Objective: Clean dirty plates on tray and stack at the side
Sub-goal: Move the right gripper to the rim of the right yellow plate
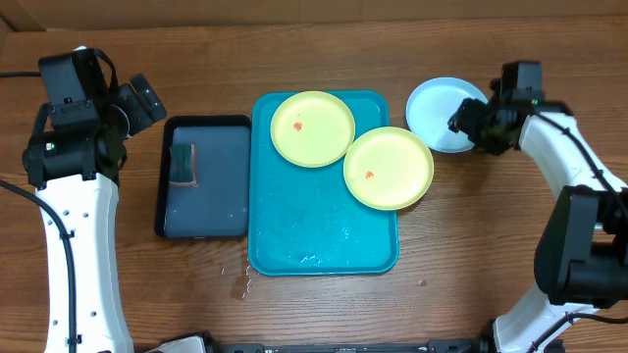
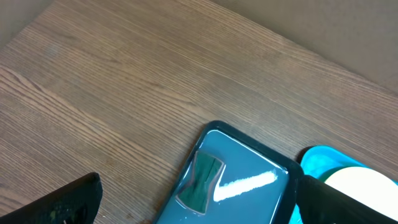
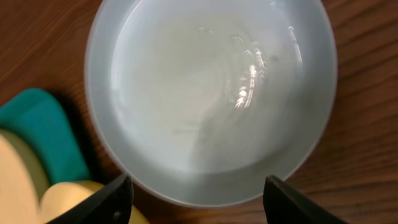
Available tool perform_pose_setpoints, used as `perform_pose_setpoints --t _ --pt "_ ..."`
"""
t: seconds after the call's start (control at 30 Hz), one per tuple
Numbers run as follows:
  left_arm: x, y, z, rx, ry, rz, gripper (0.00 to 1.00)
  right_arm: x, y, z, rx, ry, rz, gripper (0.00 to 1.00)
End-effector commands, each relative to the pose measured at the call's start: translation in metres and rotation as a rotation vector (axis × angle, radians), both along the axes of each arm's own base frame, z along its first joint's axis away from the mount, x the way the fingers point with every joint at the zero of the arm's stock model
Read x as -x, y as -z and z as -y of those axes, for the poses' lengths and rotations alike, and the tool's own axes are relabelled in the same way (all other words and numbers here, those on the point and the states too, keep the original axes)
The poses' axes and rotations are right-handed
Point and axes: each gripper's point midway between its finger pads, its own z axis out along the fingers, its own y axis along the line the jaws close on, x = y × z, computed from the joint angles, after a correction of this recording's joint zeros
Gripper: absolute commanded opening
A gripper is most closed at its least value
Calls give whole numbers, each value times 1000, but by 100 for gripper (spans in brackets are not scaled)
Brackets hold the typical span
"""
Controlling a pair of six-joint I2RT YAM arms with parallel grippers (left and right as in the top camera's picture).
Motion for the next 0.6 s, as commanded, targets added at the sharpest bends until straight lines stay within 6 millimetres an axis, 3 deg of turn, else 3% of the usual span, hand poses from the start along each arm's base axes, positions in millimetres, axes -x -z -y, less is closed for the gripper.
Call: perform_pose_setpoints --t 0.0,0.13,0.4,0.57 --pt "-3 -7 0 11 -6 24 100 -11 -36 -12 -59 -86 52 67" --pt "-3 -7 0 11 -6 24 100 7 -40 -14 -70 -87 -35 66" --pt "-3 -7 0 11 -6 24 100 64 -26 -24 -58 -254 -234 64" --pt "-3 -7 0 11 -5 24 100 77 -17 -32 -49 -333 -262 63"
